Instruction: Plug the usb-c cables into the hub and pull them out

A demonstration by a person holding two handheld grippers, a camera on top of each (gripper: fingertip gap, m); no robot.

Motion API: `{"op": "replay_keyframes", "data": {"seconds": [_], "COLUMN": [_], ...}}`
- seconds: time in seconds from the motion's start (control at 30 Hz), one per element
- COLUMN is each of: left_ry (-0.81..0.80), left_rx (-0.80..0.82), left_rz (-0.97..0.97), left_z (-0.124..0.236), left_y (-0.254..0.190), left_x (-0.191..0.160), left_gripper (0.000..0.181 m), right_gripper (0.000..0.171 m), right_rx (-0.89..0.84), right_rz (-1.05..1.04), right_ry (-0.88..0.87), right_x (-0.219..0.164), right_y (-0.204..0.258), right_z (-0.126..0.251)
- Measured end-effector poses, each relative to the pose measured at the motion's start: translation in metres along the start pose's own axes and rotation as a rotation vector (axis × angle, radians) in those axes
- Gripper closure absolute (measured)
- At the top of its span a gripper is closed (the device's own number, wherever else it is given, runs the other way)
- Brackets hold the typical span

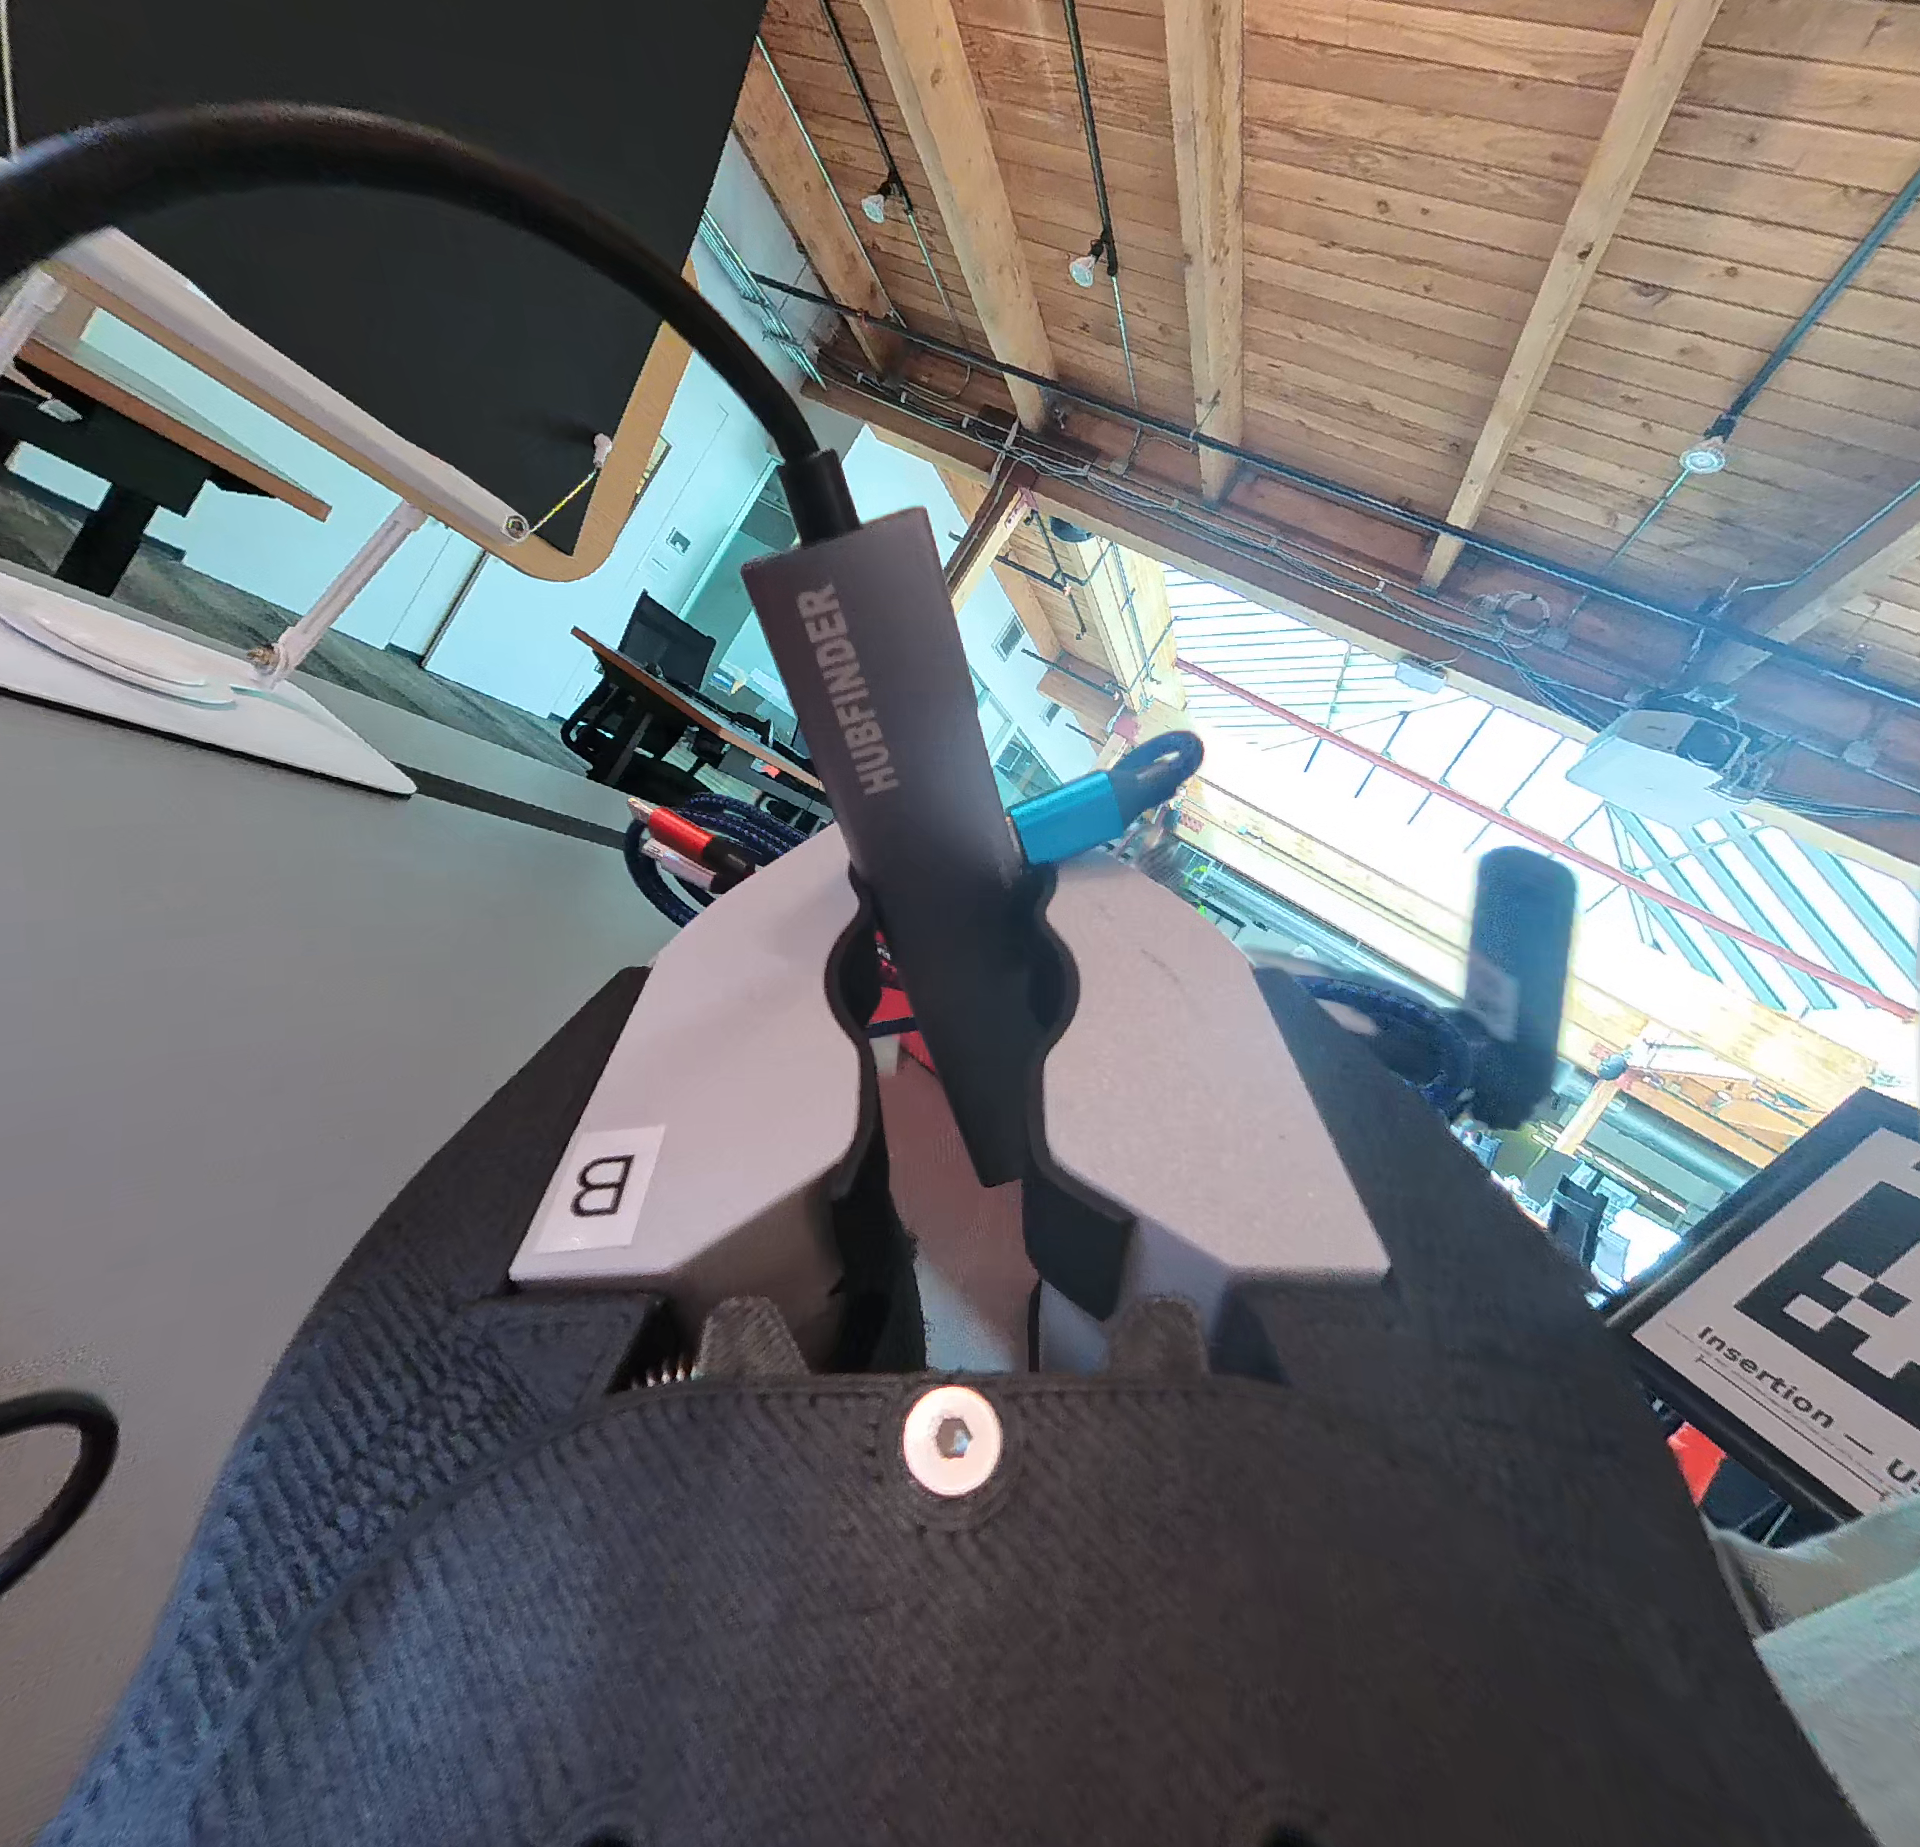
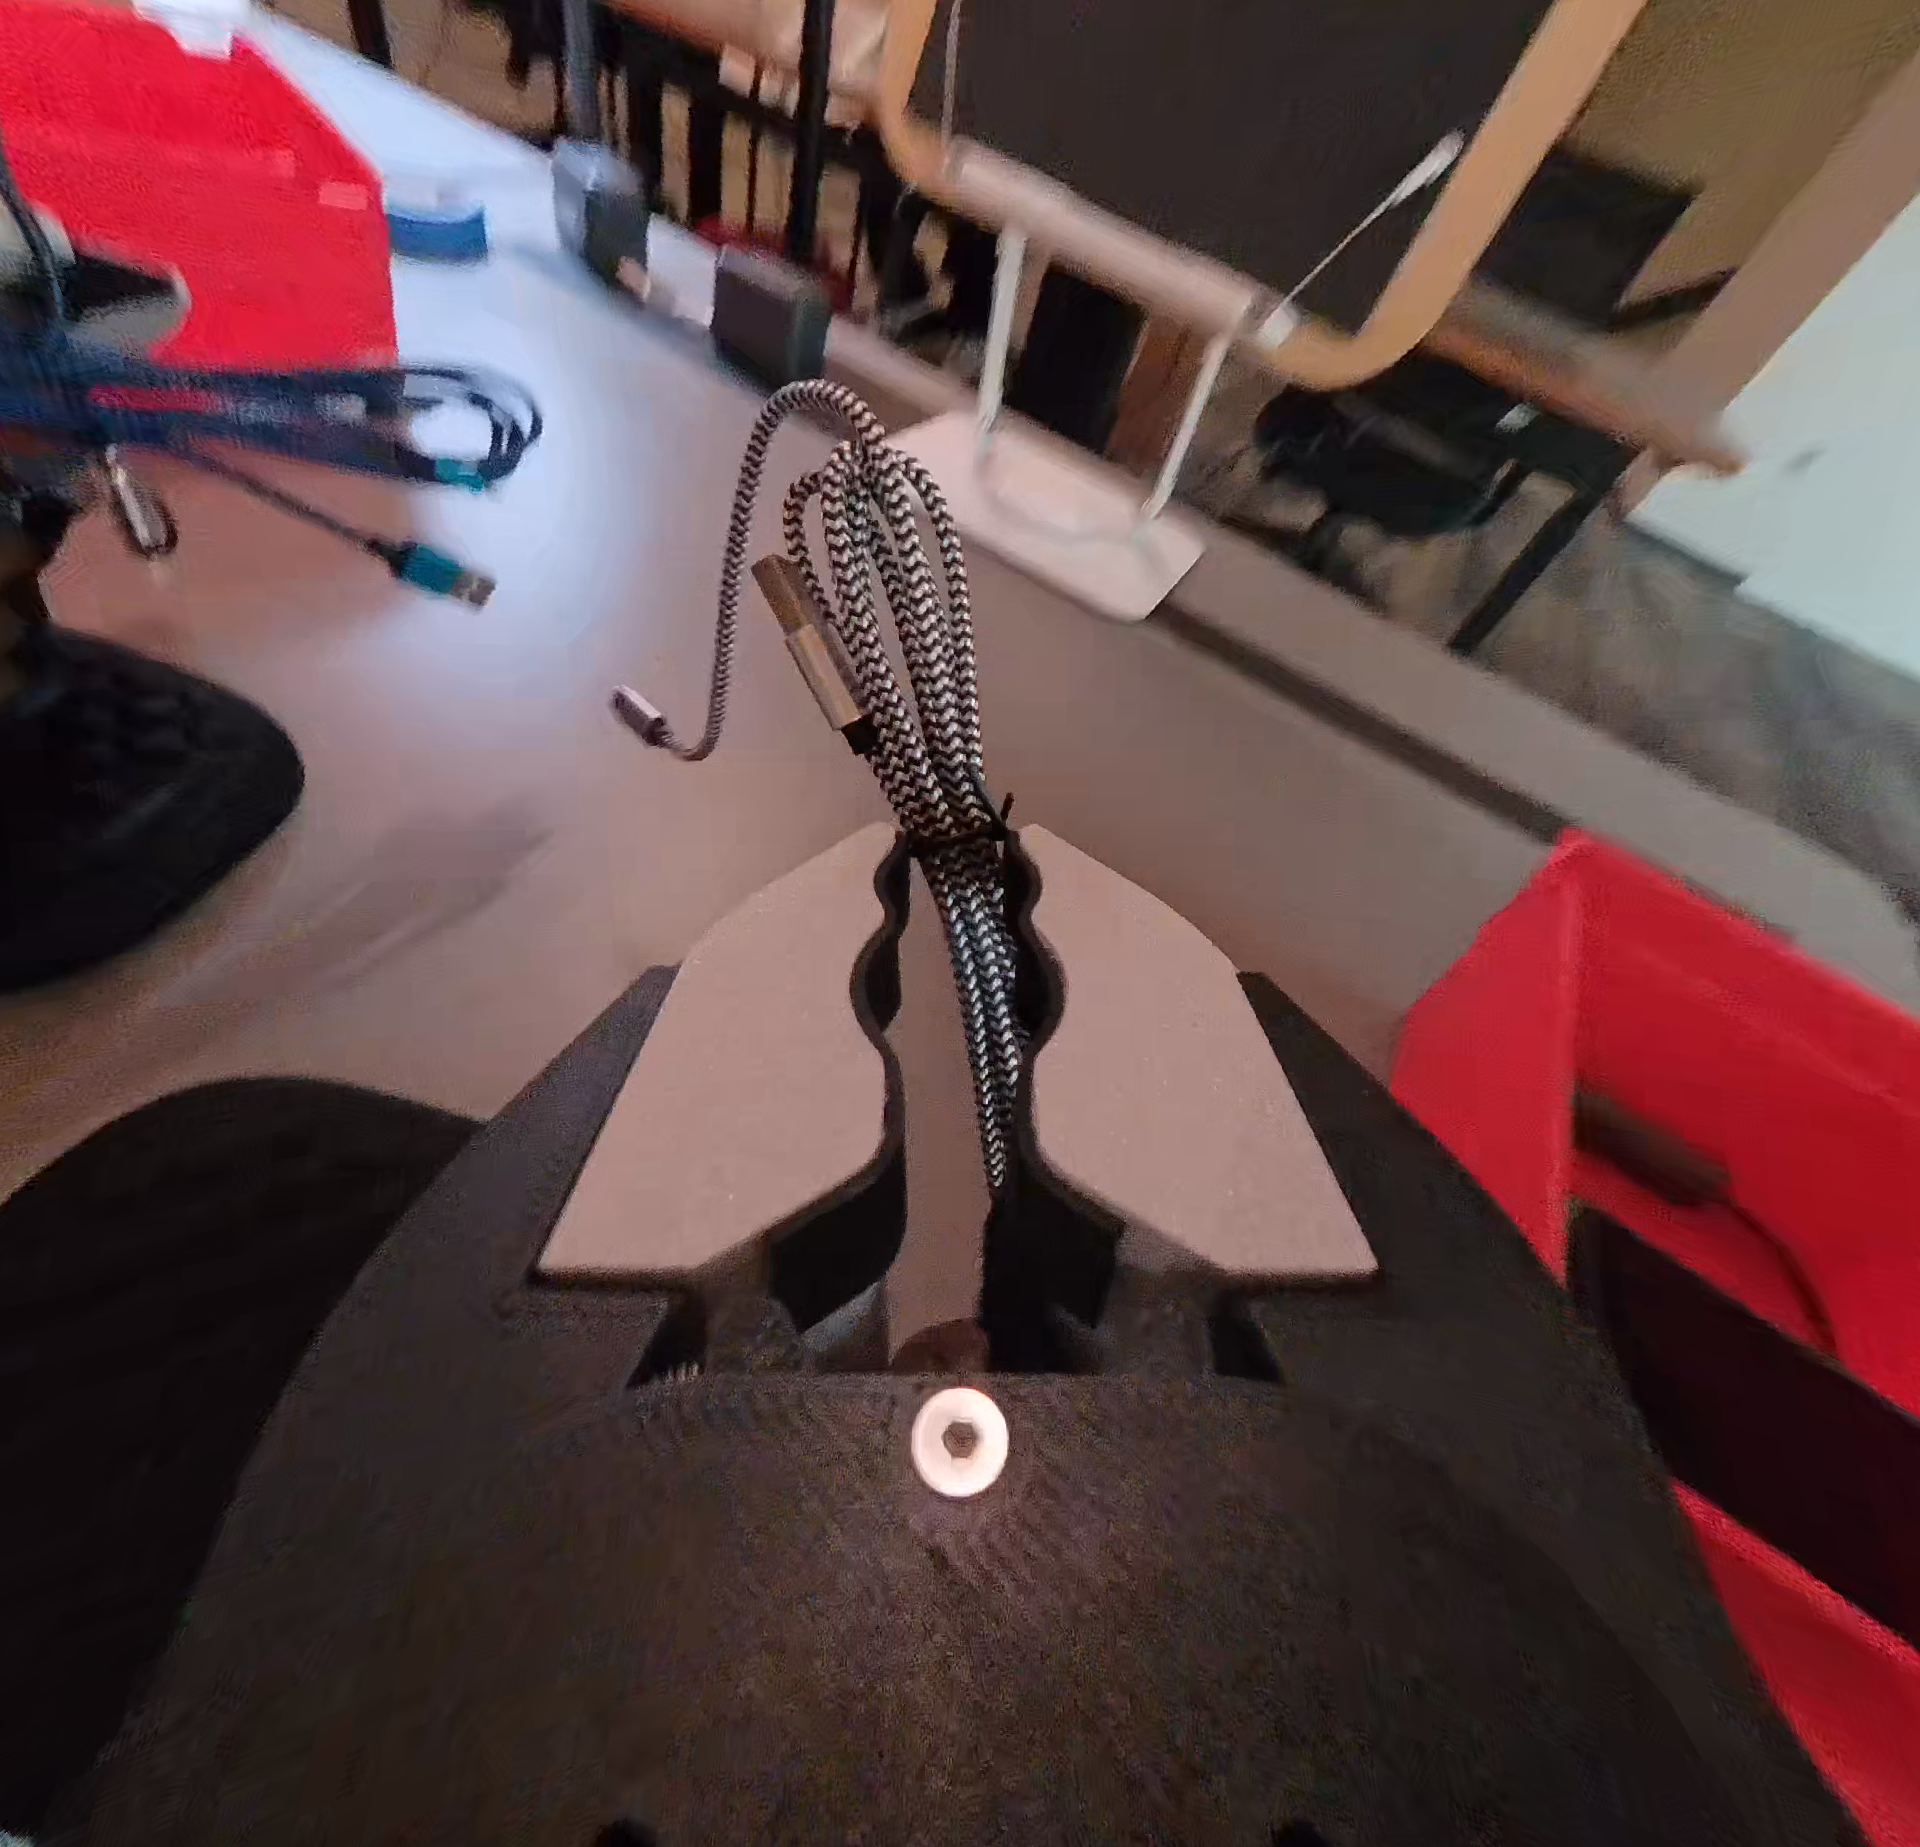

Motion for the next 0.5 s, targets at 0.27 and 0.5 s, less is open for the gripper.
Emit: {"op": "replay_keyframes", "data": {"seconds": [0.27,0.5], "left_ry": [0.001,0.003], "left_rx": [0.011,0.018], "left_rz": [-0.005,-0.005], "left_z": [0.0,0.0], "left_y": [0.001,0.002], "left_x": [0.0,-0.001], "left_gripper": [0.157,0.157], "right_gripper": [0.156,0.155], "right_rx": [-0.811,-0.973], "right_rz": [0.718,1.152], "right_ry": [-0.219,0.199], "right_x": [0.086,0.055], "right_y": [-0.102,-0.157], "right_z": [0.149,0.188]}}
Point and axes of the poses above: each gripper's, where its closed fingertips meet, z back along the fingers, x out of its top, y = z × x across the jaws, the point moved 4 cm from there along z, back along the fingers, and after that the axes turned 5 degrees about -y, right-handed, at the moved point
